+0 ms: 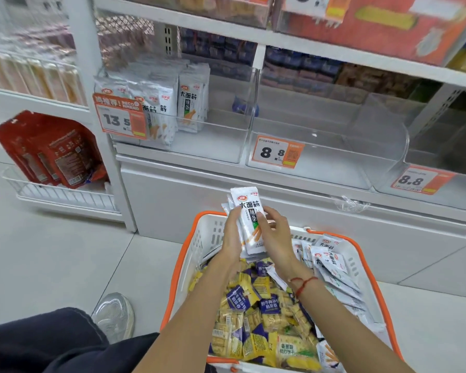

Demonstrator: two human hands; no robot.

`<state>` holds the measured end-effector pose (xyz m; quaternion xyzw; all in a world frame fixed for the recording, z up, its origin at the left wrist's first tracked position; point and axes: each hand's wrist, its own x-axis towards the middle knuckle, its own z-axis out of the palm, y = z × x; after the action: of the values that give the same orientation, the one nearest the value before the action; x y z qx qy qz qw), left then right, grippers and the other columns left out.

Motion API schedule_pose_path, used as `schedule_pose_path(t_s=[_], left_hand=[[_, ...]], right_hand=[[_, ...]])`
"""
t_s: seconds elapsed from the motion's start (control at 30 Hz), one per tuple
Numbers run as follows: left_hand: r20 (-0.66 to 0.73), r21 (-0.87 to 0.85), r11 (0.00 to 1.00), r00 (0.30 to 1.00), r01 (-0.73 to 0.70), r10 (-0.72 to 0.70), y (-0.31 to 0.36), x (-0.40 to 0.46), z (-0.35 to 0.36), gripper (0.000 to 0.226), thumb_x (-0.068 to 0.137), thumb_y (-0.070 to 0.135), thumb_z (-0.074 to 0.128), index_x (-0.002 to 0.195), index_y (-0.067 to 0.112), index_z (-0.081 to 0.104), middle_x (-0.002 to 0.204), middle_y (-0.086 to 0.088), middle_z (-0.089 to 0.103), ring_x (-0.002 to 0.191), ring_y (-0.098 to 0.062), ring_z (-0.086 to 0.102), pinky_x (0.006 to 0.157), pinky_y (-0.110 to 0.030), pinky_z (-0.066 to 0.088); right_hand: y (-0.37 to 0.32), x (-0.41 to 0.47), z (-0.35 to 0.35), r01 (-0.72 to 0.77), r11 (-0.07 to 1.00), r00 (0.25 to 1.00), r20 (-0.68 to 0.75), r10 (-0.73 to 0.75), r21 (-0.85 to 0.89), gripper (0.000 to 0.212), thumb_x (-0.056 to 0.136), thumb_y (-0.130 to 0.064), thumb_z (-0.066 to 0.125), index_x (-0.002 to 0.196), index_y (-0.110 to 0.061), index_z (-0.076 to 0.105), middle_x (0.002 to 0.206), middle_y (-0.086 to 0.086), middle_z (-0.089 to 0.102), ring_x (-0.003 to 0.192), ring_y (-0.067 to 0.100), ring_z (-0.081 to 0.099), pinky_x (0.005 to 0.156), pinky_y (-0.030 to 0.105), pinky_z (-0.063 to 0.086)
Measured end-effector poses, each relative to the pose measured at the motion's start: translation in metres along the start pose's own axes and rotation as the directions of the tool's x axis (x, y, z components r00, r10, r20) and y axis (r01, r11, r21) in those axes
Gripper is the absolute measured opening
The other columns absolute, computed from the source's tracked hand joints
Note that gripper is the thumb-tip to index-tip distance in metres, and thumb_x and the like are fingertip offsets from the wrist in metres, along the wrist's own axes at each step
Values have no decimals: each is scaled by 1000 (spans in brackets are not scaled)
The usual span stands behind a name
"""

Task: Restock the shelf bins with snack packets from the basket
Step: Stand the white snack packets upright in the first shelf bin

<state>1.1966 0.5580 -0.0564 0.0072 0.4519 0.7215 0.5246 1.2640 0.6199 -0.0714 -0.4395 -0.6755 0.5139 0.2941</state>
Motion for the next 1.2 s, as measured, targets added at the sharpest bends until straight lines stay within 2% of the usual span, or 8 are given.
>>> schedule_pose_path(t_s=[0.17, 0.43, 0.5, 0.67, 0.77, 0.87, 1.07, 1.2], left_hand=[[-12, 97, 991, 996, -88, 90, 35, -14, 7, 32, 94, 29, 45, 112, 14, 66, 87, -9, 69, 80, -21, 64, 67, -29, 48], [-1, 281, 905, 943, -319, 333, 128, -12, 24, 37, 90, 30, 40, 104, 12, 68, 88, -10, 72, 75, -23, 65, 68, -32, 51], [5, 382, 841, 911, -383, 412, 155, -10, 25, 39, 87, 33, 41, 104, 11, 68, 99, -13, 72, 85, -26, 66, 73, -33, 54], [244, 512, 692, 858, -510, 452, 210, -9, 24, 33, 97, 19, 30, 89, 18, 63, 75, 5, 71, 69, -7, 65, 60, -16, 48], [291, 609, 583, 835, -538, 467, 242, 3, 25, 25, 95, 16, 36, 106, 14, 58, 100, -2, 68, 85, -11, 63, 69, -20, 47], [231, 729, 489, 845, -479, 483, 274, 26, 23, 29, 89, 13, 51, 118, 13, 50, 113, -1, 64, 99, -15, 60, 78, -24, 44], [288, 896, 144, 798, -420, 530, 319, 61, 19, 43, 78, 16, 75, 118, 19, 59, 121, 0, 56, 114, -15, 47, 90, -28, 40], [270, 957, -262, 714, -125, 646, 326, 87, 18, 63, 71, 40, 80, 126, 22, 56, 133, -9, 42, 133, -25, 25, 104, -37, 27]], right_hand=[[-41, 12, 24, 13, 998, 990, 142, -4, -64, 38, 94, -43, 38, 128, -30, 50, 123, 4, 54, 114, 23, 53, 96, 46, 47], [-133, 60, 45, 144, 976, 955, 282, -93, -165, 31, 92, -18, 46, 121, -28, 44, 118, 10, 55, 105, 25, 56, 87, 37, 48], [-156, 68, 51, 214, 964, 924, 352, -147, -158, 33, 86, -26, 45, 119, -32, 41, 118, 6, 56, 105, 23, 57, 90, 39, 48], [-202, 90, 60, 347, 927, 871, 417, -262, -141, 49, 85, -35, 45, 134, -29, 38, 123, 1, 55, 114, 19, 54, 98, 41, 45], [-218, 109, 68, 316, 948, 873, 402, -278, -30, 42, 90, -29, 53, 130, -28, 40, 120, 1, 57, 108, 17, 58, 85, 28, 50], [-218, 142, 86, 326, 942, 895, 349, -279, -84, 71, 66, -53, 57, 129, -26, 41, 127, 9, 52, 109, 24, 57, 88, 42, 52], [-220, 175, 97, 471, 852, 859, 337, -385, -229, 52, 86, -31, 56, 133, -14, 39, 129, 11, 40, 128, 27, 35, 107, 47, 35], [-215, 201, 110, 394, 896, 885, 349, -310, -205, 42, 90, -3, 57, 127, 3, 38, 127, 20, 48, 118, 29, 52, 94, 37, 50]])
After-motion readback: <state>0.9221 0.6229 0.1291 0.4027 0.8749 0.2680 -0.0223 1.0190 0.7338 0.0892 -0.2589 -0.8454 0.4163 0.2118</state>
